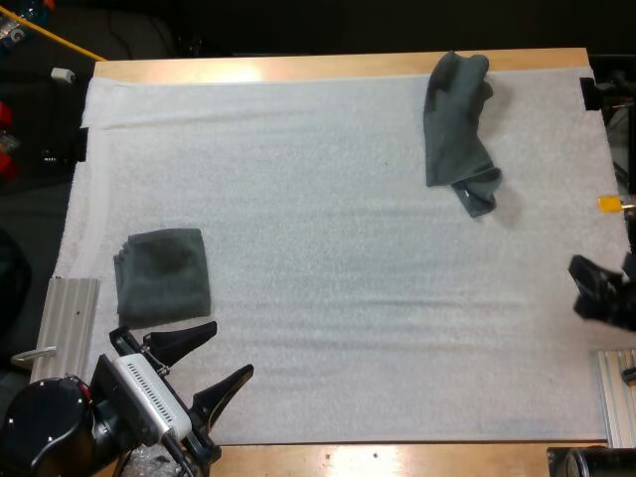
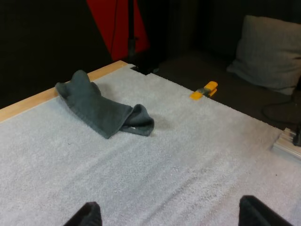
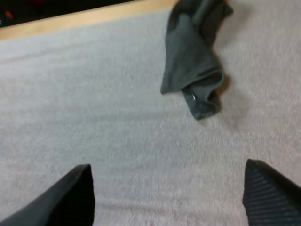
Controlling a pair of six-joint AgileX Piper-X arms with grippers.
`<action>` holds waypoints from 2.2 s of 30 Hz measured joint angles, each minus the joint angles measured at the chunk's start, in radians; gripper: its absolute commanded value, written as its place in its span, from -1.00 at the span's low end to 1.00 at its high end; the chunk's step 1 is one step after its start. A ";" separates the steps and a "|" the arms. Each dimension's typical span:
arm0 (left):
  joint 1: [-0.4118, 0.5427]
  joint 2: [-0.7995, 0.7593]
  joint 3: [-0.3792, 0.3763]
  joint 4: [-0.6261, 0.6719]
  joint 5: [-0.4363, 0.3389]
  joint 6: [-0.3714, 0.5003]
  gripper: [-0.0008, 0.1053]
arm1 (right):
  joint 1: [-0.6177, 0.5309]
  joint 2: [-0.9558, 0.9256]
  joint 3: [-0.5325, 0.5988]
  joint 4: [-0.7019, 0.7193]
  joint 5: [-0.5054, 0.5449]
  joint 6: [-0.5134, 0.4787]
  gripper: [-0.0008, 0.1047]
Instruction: Pick towel from pile, fold and stack
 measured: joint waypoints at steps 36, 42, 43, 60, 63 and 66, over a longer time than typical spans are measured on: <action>0.000 0.000 0.000 0.000 -0.022 -0.021 0.11 | 0.148 0.999 0.000 -0.632 0.121 0.159 0.23; 0.000 0.000 0.000 0.000 -0.022 -0.021 0.11 | 0.148 1.095 0.000 -0.716 0.133 0.223 0.19; 0.000 0.000 0.000 0.000 -0.022 -0.021 0.11 | 0.148 1.107 0.000 -0.732 0.134 0.236 0.14; 0.000 0.000 0.000 0.000 -0.022 -0.021 0.11 | 0.151 1.103 0.002 -0.817 0.138 0.319 -0.99; 0.000 0.000 0.000 0.000 -0.022 -0.021 0.11 | 0.169 1.009 0.002 -0.817 0.122 0.260 -0.99; 0.000 0.000 0.000 0.000 -0.022 -0.021 0.11 | 0.199 0.896 0.002 -0.817 0.075 0.201 -0.99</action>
